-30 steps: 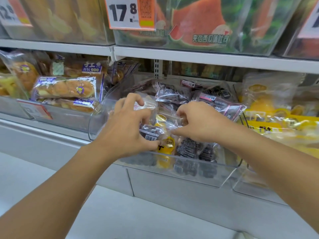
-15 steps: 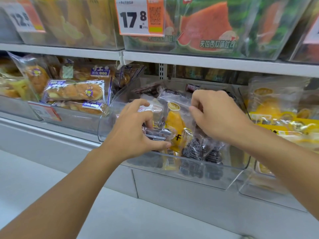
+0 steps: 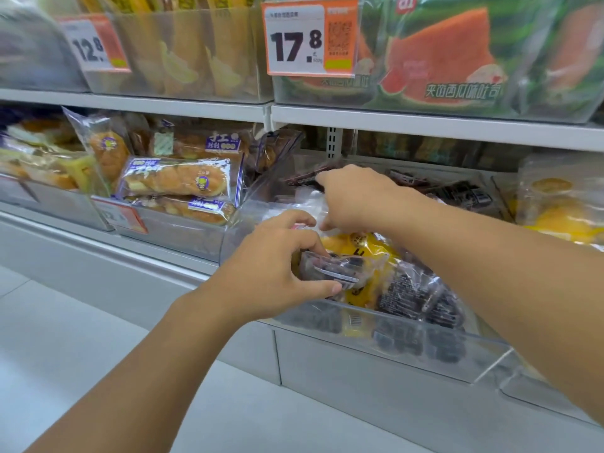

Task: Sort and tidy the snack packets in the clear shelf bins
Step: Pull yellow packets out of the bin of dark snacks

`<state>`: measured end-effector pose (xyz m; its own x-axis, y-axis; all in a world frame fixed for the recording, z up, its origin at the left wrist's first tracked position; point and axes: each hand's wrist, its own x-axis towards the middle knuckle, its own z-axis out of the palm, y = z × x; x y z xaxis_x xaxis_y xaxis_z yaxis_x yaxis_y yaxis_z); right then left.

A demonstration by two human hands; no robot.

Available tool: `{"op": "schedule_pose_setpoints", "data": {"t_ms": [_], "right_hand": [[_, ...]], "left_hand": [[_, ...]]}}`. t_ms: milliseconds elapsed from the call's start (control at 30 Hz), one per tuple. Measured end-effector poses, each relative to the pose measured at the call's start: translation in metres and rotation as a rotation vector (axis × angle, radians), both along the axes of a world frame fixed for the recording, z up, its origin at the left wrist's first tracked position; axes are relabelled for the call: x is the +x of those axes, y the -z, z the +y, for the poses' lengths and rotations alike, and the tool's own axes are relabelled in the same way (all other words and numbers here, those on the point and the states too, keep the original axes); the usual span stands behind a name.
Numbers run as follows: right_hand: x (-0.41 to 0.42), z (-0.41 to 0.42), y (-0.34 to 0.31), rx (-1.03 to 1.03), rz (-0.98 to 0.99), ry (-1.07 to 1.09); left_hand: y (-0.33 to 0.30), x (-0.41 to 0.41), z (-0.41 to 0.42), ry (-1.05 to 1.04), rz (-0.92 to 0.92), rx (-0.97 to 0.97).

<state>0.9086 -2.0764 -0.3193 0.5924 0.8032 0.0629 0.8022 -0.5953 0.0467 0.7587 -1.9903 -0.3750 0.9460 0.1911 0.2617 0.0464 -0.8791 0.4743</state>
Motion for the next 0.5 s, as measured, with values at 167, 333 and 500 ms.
{"op": "schedule_pose_setpoints", "data": {"t_ms": [167,333,500], "right_hand": [[0.009,0.007,-0.005,0.036,0.097,0.036],[0.019,-0.005,0.0,0.139,0.069,0.025],[0.021,0.001,-0.007,0.105,0.193,-0.039]], "left_hand": [[0.001,0.0,0.0,-0.039,0.006,-0.008],[-0.005,-0.009,-0.003,-0.048,0.089,-0.008],[-0.01,-0.018,-0.008,0.027,0.153,0.073]]}}
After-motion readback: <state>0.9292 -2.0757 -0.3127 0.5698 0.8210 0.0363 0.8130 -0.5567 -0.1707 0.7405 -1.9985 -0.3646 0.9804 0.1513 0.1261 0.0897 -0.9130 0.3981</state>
